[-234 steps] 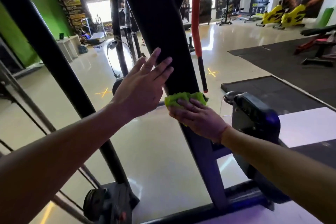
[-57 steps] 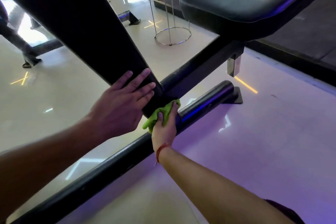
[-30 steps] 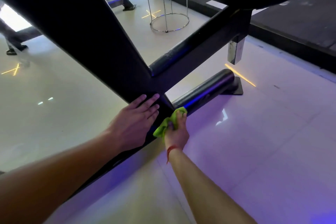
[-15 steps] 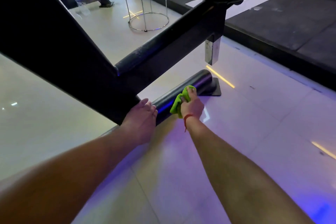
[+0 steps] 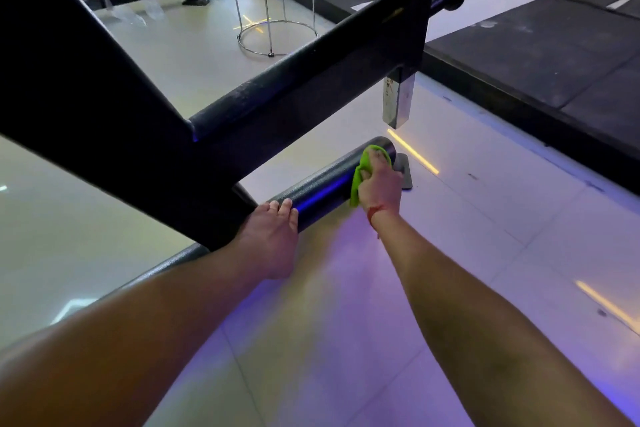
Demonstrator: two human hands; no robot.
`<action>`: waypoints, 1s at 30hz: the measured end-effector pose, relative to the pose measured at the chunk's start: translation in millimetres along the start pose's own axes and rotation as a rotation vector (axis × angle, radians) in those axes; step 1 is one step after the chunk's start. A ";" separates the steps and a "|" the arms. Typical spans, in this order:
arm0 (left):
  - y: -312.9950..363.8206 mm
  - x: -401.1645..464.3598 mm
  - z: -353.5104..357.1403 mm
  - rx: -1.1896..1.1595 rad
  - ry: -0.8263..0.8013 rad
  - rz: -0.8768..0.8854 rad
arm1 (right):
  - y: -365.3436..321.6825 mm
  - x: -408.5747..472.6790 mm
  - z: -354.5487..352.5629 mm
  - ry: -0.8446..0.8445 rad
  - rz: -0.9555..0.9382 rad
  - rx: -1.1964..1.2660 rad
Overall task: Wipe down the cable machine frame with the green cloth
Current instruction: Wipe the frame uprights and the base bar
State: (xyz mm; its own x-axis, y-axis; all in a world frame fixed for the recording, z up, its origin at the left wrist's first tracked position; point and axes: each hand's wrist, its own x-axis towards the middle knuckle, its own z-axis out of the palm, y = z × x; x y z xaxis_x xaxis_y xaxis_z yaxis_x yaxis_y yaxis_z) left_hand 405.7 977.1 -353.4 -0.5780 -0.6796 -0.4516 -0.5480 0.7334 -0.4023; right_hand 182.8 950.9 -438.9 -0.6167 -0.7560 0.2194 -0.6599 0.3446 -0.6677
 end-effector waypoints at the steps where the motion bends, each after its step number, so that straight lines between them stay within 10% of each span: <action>1: 0.2 0.7 -1.3 0.000 -0.002 0.001 | -7.4 -7.1 0.0 0.006 -0.127 -0.022; 5: -2.7 2.1 -3.7 -0.004 -0.006 0.015 | -0.7 -6.6 1.3 -0.035 -0.468 0.047; 10: -2.9 1.7 -5.1 -0.002 -0.016 0.021 | 12.6 11.0 0.6 0.049 -0.167 -0.052; 15: -1.6 2.1 -6.0 -0.021 -0.027 0.013 | 8.5 -5.1 12.9 -0.044 -0.624 -0.027; 20: -0.9 4.4 -2.5 -0.027 -0.026 0.003 | 5.8 17.3 10.9 0.023 -0.247 -0.058; 26: 8.3 3.3 5.0 0.010 -0.056 -0.033 | 18.5 -3.0 20.7 -0.063 -0.562 -0.039; 30: 7.9 -13.0 21.6 -0.016 0.089 -0.024 | 5.2 -13.3 26.8 0.021 -0.222 0.050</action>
State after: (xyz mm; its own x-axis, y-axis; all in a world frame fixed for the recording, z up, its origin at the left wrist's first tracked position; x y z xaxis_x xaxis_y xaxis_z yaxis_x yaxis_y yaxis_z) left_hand 421.9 992.1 -367.9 -0.6158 -0.6960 -0.3694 -0.5713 0.7172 -0.3990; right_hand 199.1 947.8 -464.3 -0.4680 -0.7985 0.3787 -0.7586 0.1432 -0.6356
